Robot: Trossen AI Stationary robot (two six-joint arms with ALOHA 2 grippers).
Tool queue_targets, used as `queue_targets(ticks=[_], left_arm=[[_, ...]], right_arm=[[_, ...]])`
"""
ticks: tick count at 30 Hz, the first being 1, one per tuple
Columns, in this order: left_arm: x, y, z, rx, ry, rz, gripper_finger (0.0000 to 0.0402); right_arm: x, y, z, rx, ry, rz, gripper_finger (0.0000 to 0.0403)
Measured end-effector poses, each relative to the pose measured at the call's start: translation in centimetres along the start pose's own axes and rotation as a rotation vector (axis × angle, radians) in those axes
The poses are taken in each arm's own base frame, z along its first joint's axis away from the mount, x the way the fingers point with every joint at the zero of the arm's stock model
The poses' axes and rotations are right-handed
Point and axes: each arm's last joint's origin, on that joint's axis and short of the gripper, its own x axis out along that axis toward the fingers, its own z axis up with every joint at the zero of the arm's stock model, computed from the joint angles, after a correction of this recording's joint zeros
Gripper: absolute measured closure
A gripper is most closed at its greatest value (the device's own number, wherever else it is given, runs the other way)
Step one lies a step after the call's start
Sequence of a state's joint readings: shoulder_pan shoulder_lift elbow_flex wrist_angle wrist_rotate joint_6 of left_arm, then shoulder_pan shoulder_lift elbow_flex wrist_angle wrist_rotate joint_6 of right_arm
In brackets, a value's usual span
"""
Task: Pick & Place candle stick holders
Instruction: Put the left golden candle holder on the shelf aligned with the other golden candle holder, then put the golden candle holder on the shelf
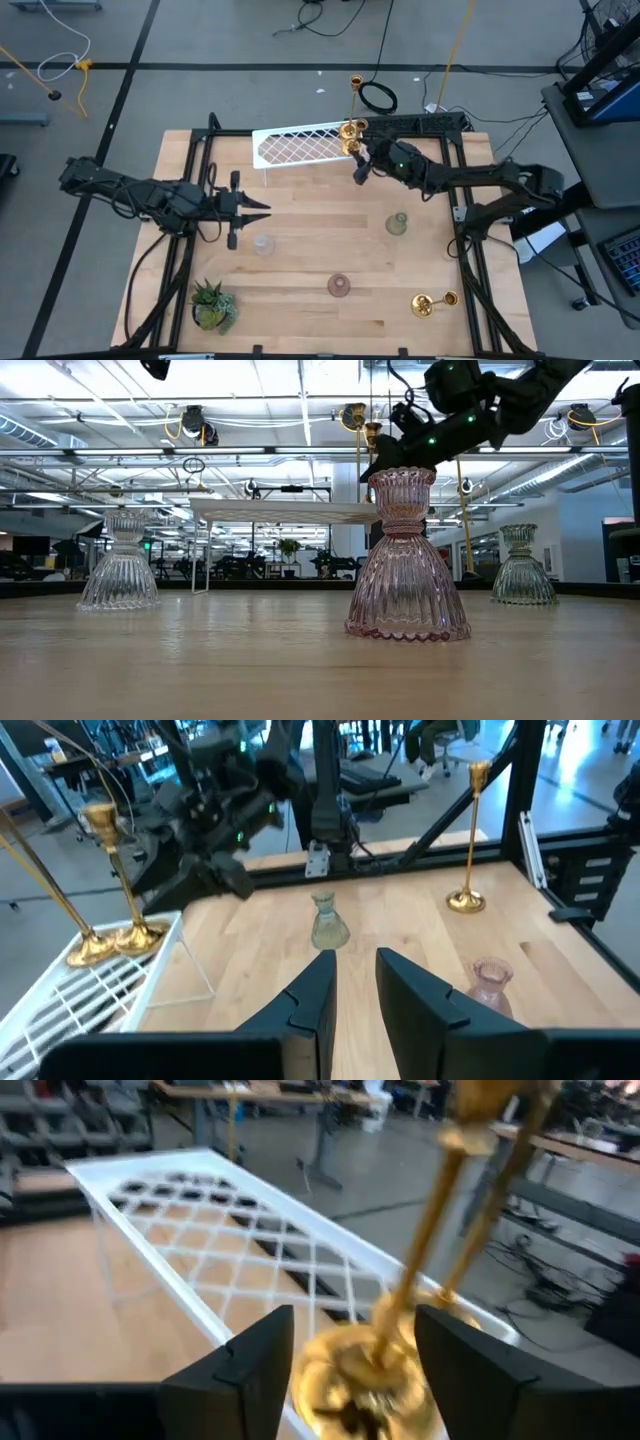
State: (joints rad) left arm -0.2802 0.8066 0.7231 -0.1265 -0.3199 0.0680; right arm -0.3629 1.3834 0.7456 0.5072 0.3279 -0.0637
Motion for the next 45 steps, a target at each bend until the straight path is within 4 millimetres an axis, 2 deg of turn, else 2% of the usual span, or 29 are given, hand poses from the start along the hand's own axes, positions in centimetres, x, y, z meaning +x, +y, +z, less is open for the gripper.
queue_targets(ticks=[8, 13, 17, 23, 27, 35, 41, 45], left_arm=[[0.0, 0.0, -0.3, -0.041, 0.029, -0.001, 0.0321], [0.0, 0.0, -0.3, -0.041, 0.033, -0.001, 0.0321], [0.0, 0.0, -0.3, -0.04, 0.035, -0.005, 0.0321], [0.0, 0.0, -0.3, -0.04, 0.035, -0.006, 0.0321], [0.1, -0.1, -0.4, -0.034, 0.04, -0.006, 0.0321], [0.5, -0.2, -0.6, -0.03, 0.051, -0.006, 0.0321], [0.7, -0.3, -0.6, -0.029, 0.052, -0.007, 0.0321], [0.9, -0.3, -0.3, -0.038, 0.024, -0.005, 0.0321]], right_arm=[[-3.4, 0.7, 0.7, 0.015, 0.121, 0.057, 0.0184], [-6.6, 1.4, 1.0, -0.02, 0.21, 0.158, 0.0187], [-9.8, 2.1, 0.9, -0.062, 0.298, 0.367, 0.0191], [-14.3, 3.3, 0.4, -0.064, 0.381, 0.93, 0.0192], [-16.1, 3.9, -0.7, -0.046, 0.349, 1.192, 0.0193], [-17.9, 4.3, -4.6, -0.035, 0.372, 1.297, 0.0193], [-19.4, 4.5, -6.8, -0.037, 0.348, 1.567, 0.0193], [-20.1, 4.5, -8.0, -0.039, 0.32, 1.646, 0.0193]])
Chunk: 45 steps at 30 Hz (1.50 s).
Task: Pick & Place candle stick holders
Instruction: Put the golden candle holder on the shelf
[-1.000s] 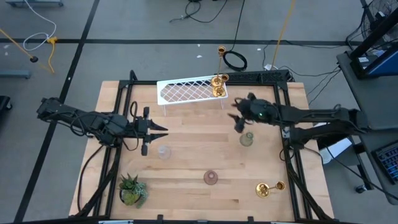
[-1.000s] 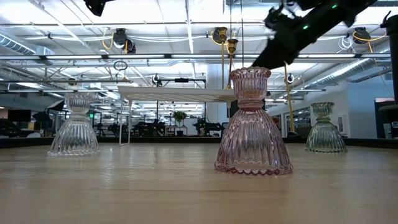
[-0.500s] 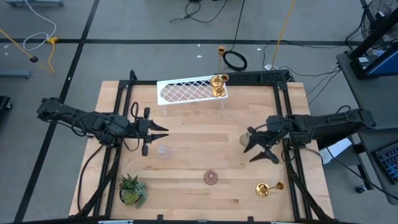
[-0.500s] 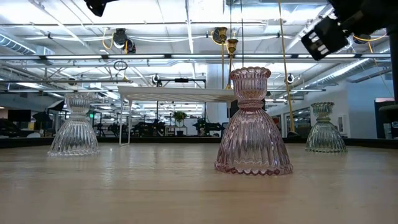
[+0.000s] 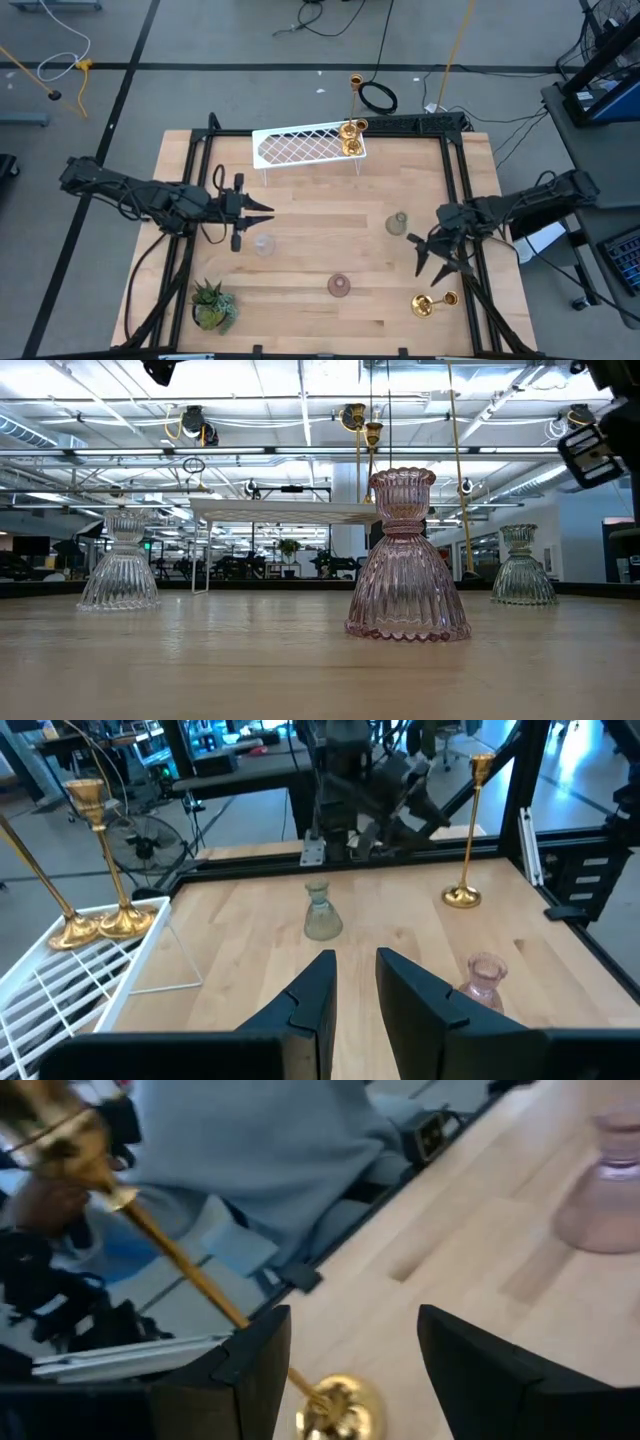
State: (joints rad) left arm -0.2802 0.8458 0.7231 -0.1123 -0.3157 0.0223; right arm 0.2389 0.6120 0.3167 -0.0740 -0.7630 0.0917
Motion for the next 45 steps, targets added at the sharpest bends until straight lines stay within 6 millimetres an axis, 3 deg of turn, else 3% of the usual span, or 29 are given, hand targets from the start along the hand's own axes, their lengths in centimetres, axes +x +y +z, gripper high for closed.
queue_targets(ticks=[11, 16, 21, 35, 45], left_arm=[[0.1, 0.0, 0.6, -0.011, -0.06, 0.002, 0.0321], [0.1, 0.0, 0.8, -0.019, -0.083, 0.003, 0.0321], [0.1, 0.0, 1.0, -0.026, -0.104, 0.003, 0.0321], [0.1, 0.0, 1.0, -0.036, -0.105, 0.003, 0.0321], [0.1, 0.0, 1.0, -0.036, -0.105, 0.003, 0.0321]], right_arm=[[0.9, 1.1, -2.6, -0.069, -0.057, 0.171, 0.0193], [1.3, 1.1, -3.4, -0.138, -0.138, 0.156, 0.0193], [1.6, 1.5, -2.8, -0.23, -0.25, 0.132, 0.0193], [3.5, 2.4, -3.0, -0.271, -0.244, 0.181, 0.0193], [5.1, 2.2, -3.6, -0.285, -0.211, 0.104, 0.0193]])
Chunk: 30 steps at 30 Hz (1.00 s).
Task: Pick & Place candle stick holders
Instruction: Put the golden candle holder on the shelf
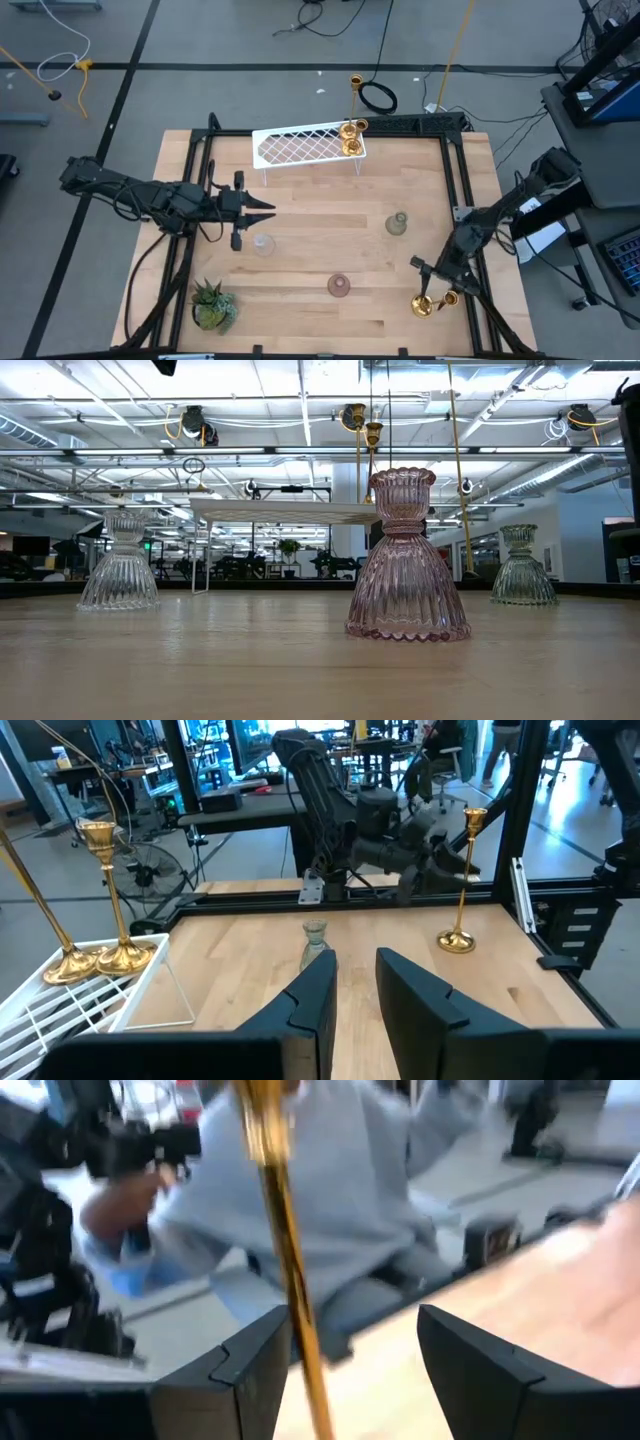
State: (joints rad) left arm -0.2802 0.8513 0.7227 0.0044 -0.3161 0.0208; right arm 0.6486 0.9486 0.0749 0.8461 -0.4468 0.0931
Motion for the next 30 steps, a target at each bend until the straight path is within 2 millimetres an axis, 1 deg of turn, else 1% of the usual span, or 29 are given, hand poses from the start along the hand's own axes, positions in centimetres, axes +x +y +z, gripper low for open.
queue_targets(ticks=[2, 4, 6, 9, 12, 15, 16, 18, 23, 25, 27, 30], left_arm=[[0.0, 0.0, 0.0, 0.0, 0.0, 0.0, 0.0321], [0.0, 0.0, 0.0, 0.0, 0.0, 0.0, 0.0321], [0.0, 0.0, 0.0, 0.0, 0.0, 0.0, 0.0321], [0.0, 0.0, 0.0, 0.001, 0.001, 0.0, 0.0321], [0.0, 0.0, 0.0, 0.001, 0.001, 0.0, 0.0321], [0.0, 0.0, 0.0, 0.001, 0.001, 0.0, 0.0321], [0.0, 0.0, 0.0, 0.002, 0.001, 0.0, 0.0321], [0.0, 0.0, 0.0, 0.013, 0.001, 0.0, 0.0321], [0.0, 0.0, 0.0, 0.035, 0.001, 0.0, 0.0321], [0.0, 0.0, 0.0, 0.037, 0.0, 0.0, 0.0321], [0.0, 0.0, 0.0, 0.037, 0.0, 0.0, 0.0321], [0.0, 0.0, 0.0, 0.037, 0.0, 0.0, 0.0321]], right_arm=[[0.4, 0.0, -0.5, 0.022, 0.052, 0.019, 0.0195], [1.1, -0.1, 0.0, 0.013, 0.046, 0.042, 0.0206], [1.5, -0.2, 0.1, 0.014, 0.054, 0.045, 0.0226], [1.9, -0.3, -0.3, 0.022, 0.08, 0.045, 0.0271], [2.1, -0.4, -0.3, -0.024, 0.081, 0.044, 0.0325], [2.1, -0.4, -0.3, -0.124, 0.071, 0.048, 0.0381], [2.1, -0.4, -0.1, -0.173, 0.058, 0.05, 0.0392], [2.2, -0.4, 0.1, -0.274, 0.033, 0.05, 0.0395], [1.9, -0.8, 1.7, -0.471, -0.113, -0.008, 0.0401], [1.7, -1.2, 2.4, -0.544, -0.17, -0.106, 0.0401], [1.6, -1.8, 3.2, -0.578, -0.202, -0.225, 0.0402], [1.7, -3.2, 5.2, -0.598, -0.248, -0.391, 0.0402]])
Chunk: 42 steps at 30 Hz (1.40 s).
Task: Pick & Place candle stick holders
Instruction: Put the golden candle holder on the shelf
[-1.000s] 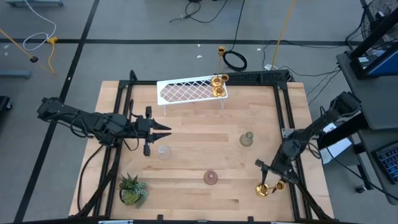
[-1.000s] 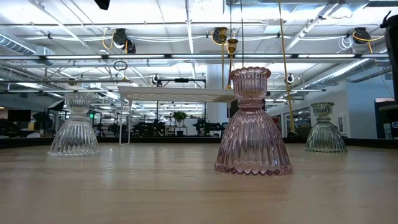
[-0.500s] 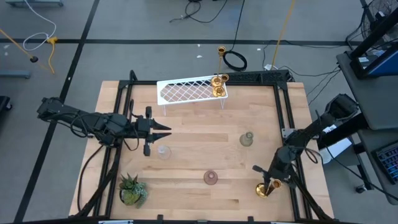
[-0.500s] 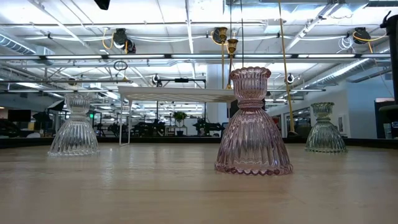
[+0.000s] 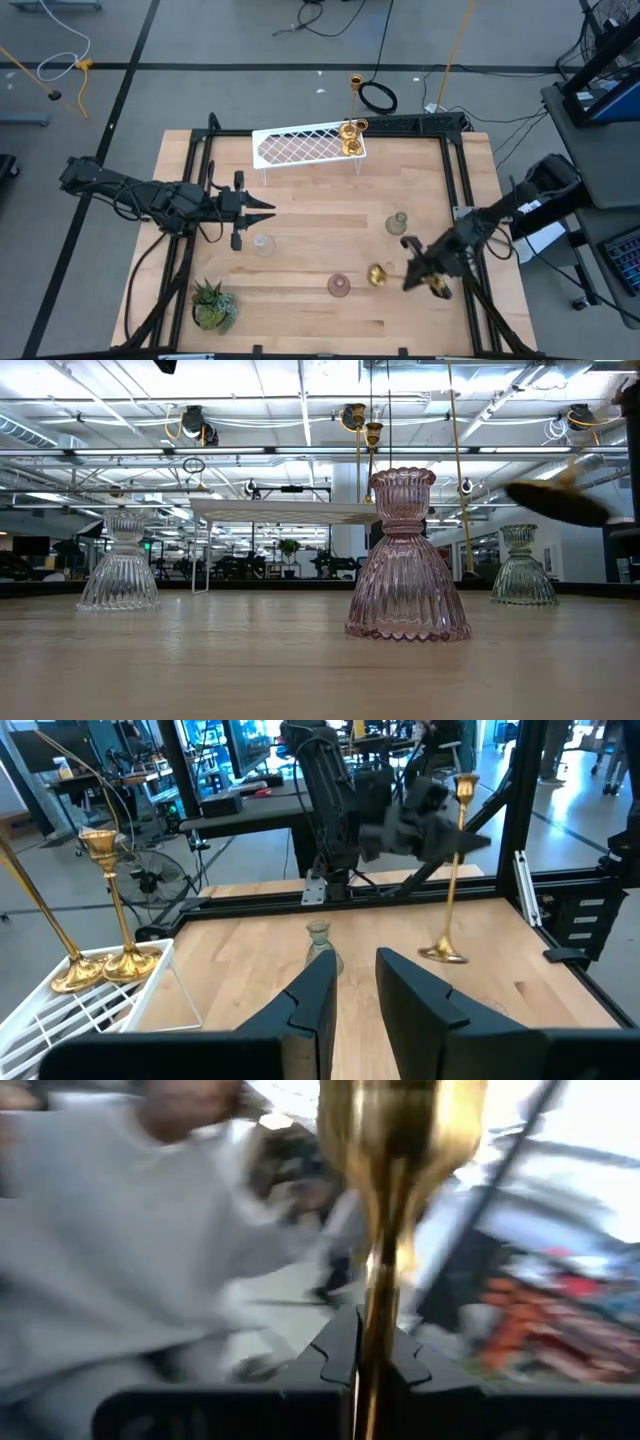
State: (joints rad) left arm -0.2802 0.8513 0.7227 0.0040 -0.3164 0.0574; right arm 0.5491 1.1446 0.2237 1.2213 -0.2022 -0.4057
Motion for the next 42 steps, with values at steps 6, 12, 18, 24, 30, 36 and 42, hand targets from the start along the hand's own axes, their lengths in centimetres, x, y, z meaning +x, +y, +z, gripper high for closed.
queue_targets(ticks=[6, 12, 18, 24, 30, 36, 42], left_arm=[[0.0, 0.0, 0.0, -0.001, 0.0, 0.0, 0.0321], [0.9, -0.3, -0.6, -0.002, 0.039, -0.005, 0.0321], [4.3, -1.7, -2.5, 0.093, 0.11, -0.037, 0.032], [7.3, -2.5, -4.0, 0.159, 0.108, -0.029, 0.0295], [9.5, -1.8, -4.3, 0.152, 0.009, 0.005, 0.0218], [12.0, -1.3, -4.9, 0.062, -0.155, -0.086, 0.0158], [13.5, -0.7, -5.8, 0.035, -0.226, -0.036, 0.016]], right_arm=[[3.2, -4.7, 1.9, -0.027, -0.055, -0.19, 0.0403], [6.0, -9.6, 1.0, 0.095, 0.105, -0.408, 0.0403], [8.4, -13.9, -0.8, 0.21, 0.124, -0.532, 0.0403], [9.7, -16.4, -1.1, 0.221, 0.1, -0.583, 0.0403], [9.4, -17.4, -0.9, 0.209, 0.087, -0.609, 0.0403], [9.1, -17.7, -1.1, 0.22, 0.091, -0.624, 0.0403], [9.0, -17.8, -1.1, 0.231, 0.093, -0.628, 0.0403]])
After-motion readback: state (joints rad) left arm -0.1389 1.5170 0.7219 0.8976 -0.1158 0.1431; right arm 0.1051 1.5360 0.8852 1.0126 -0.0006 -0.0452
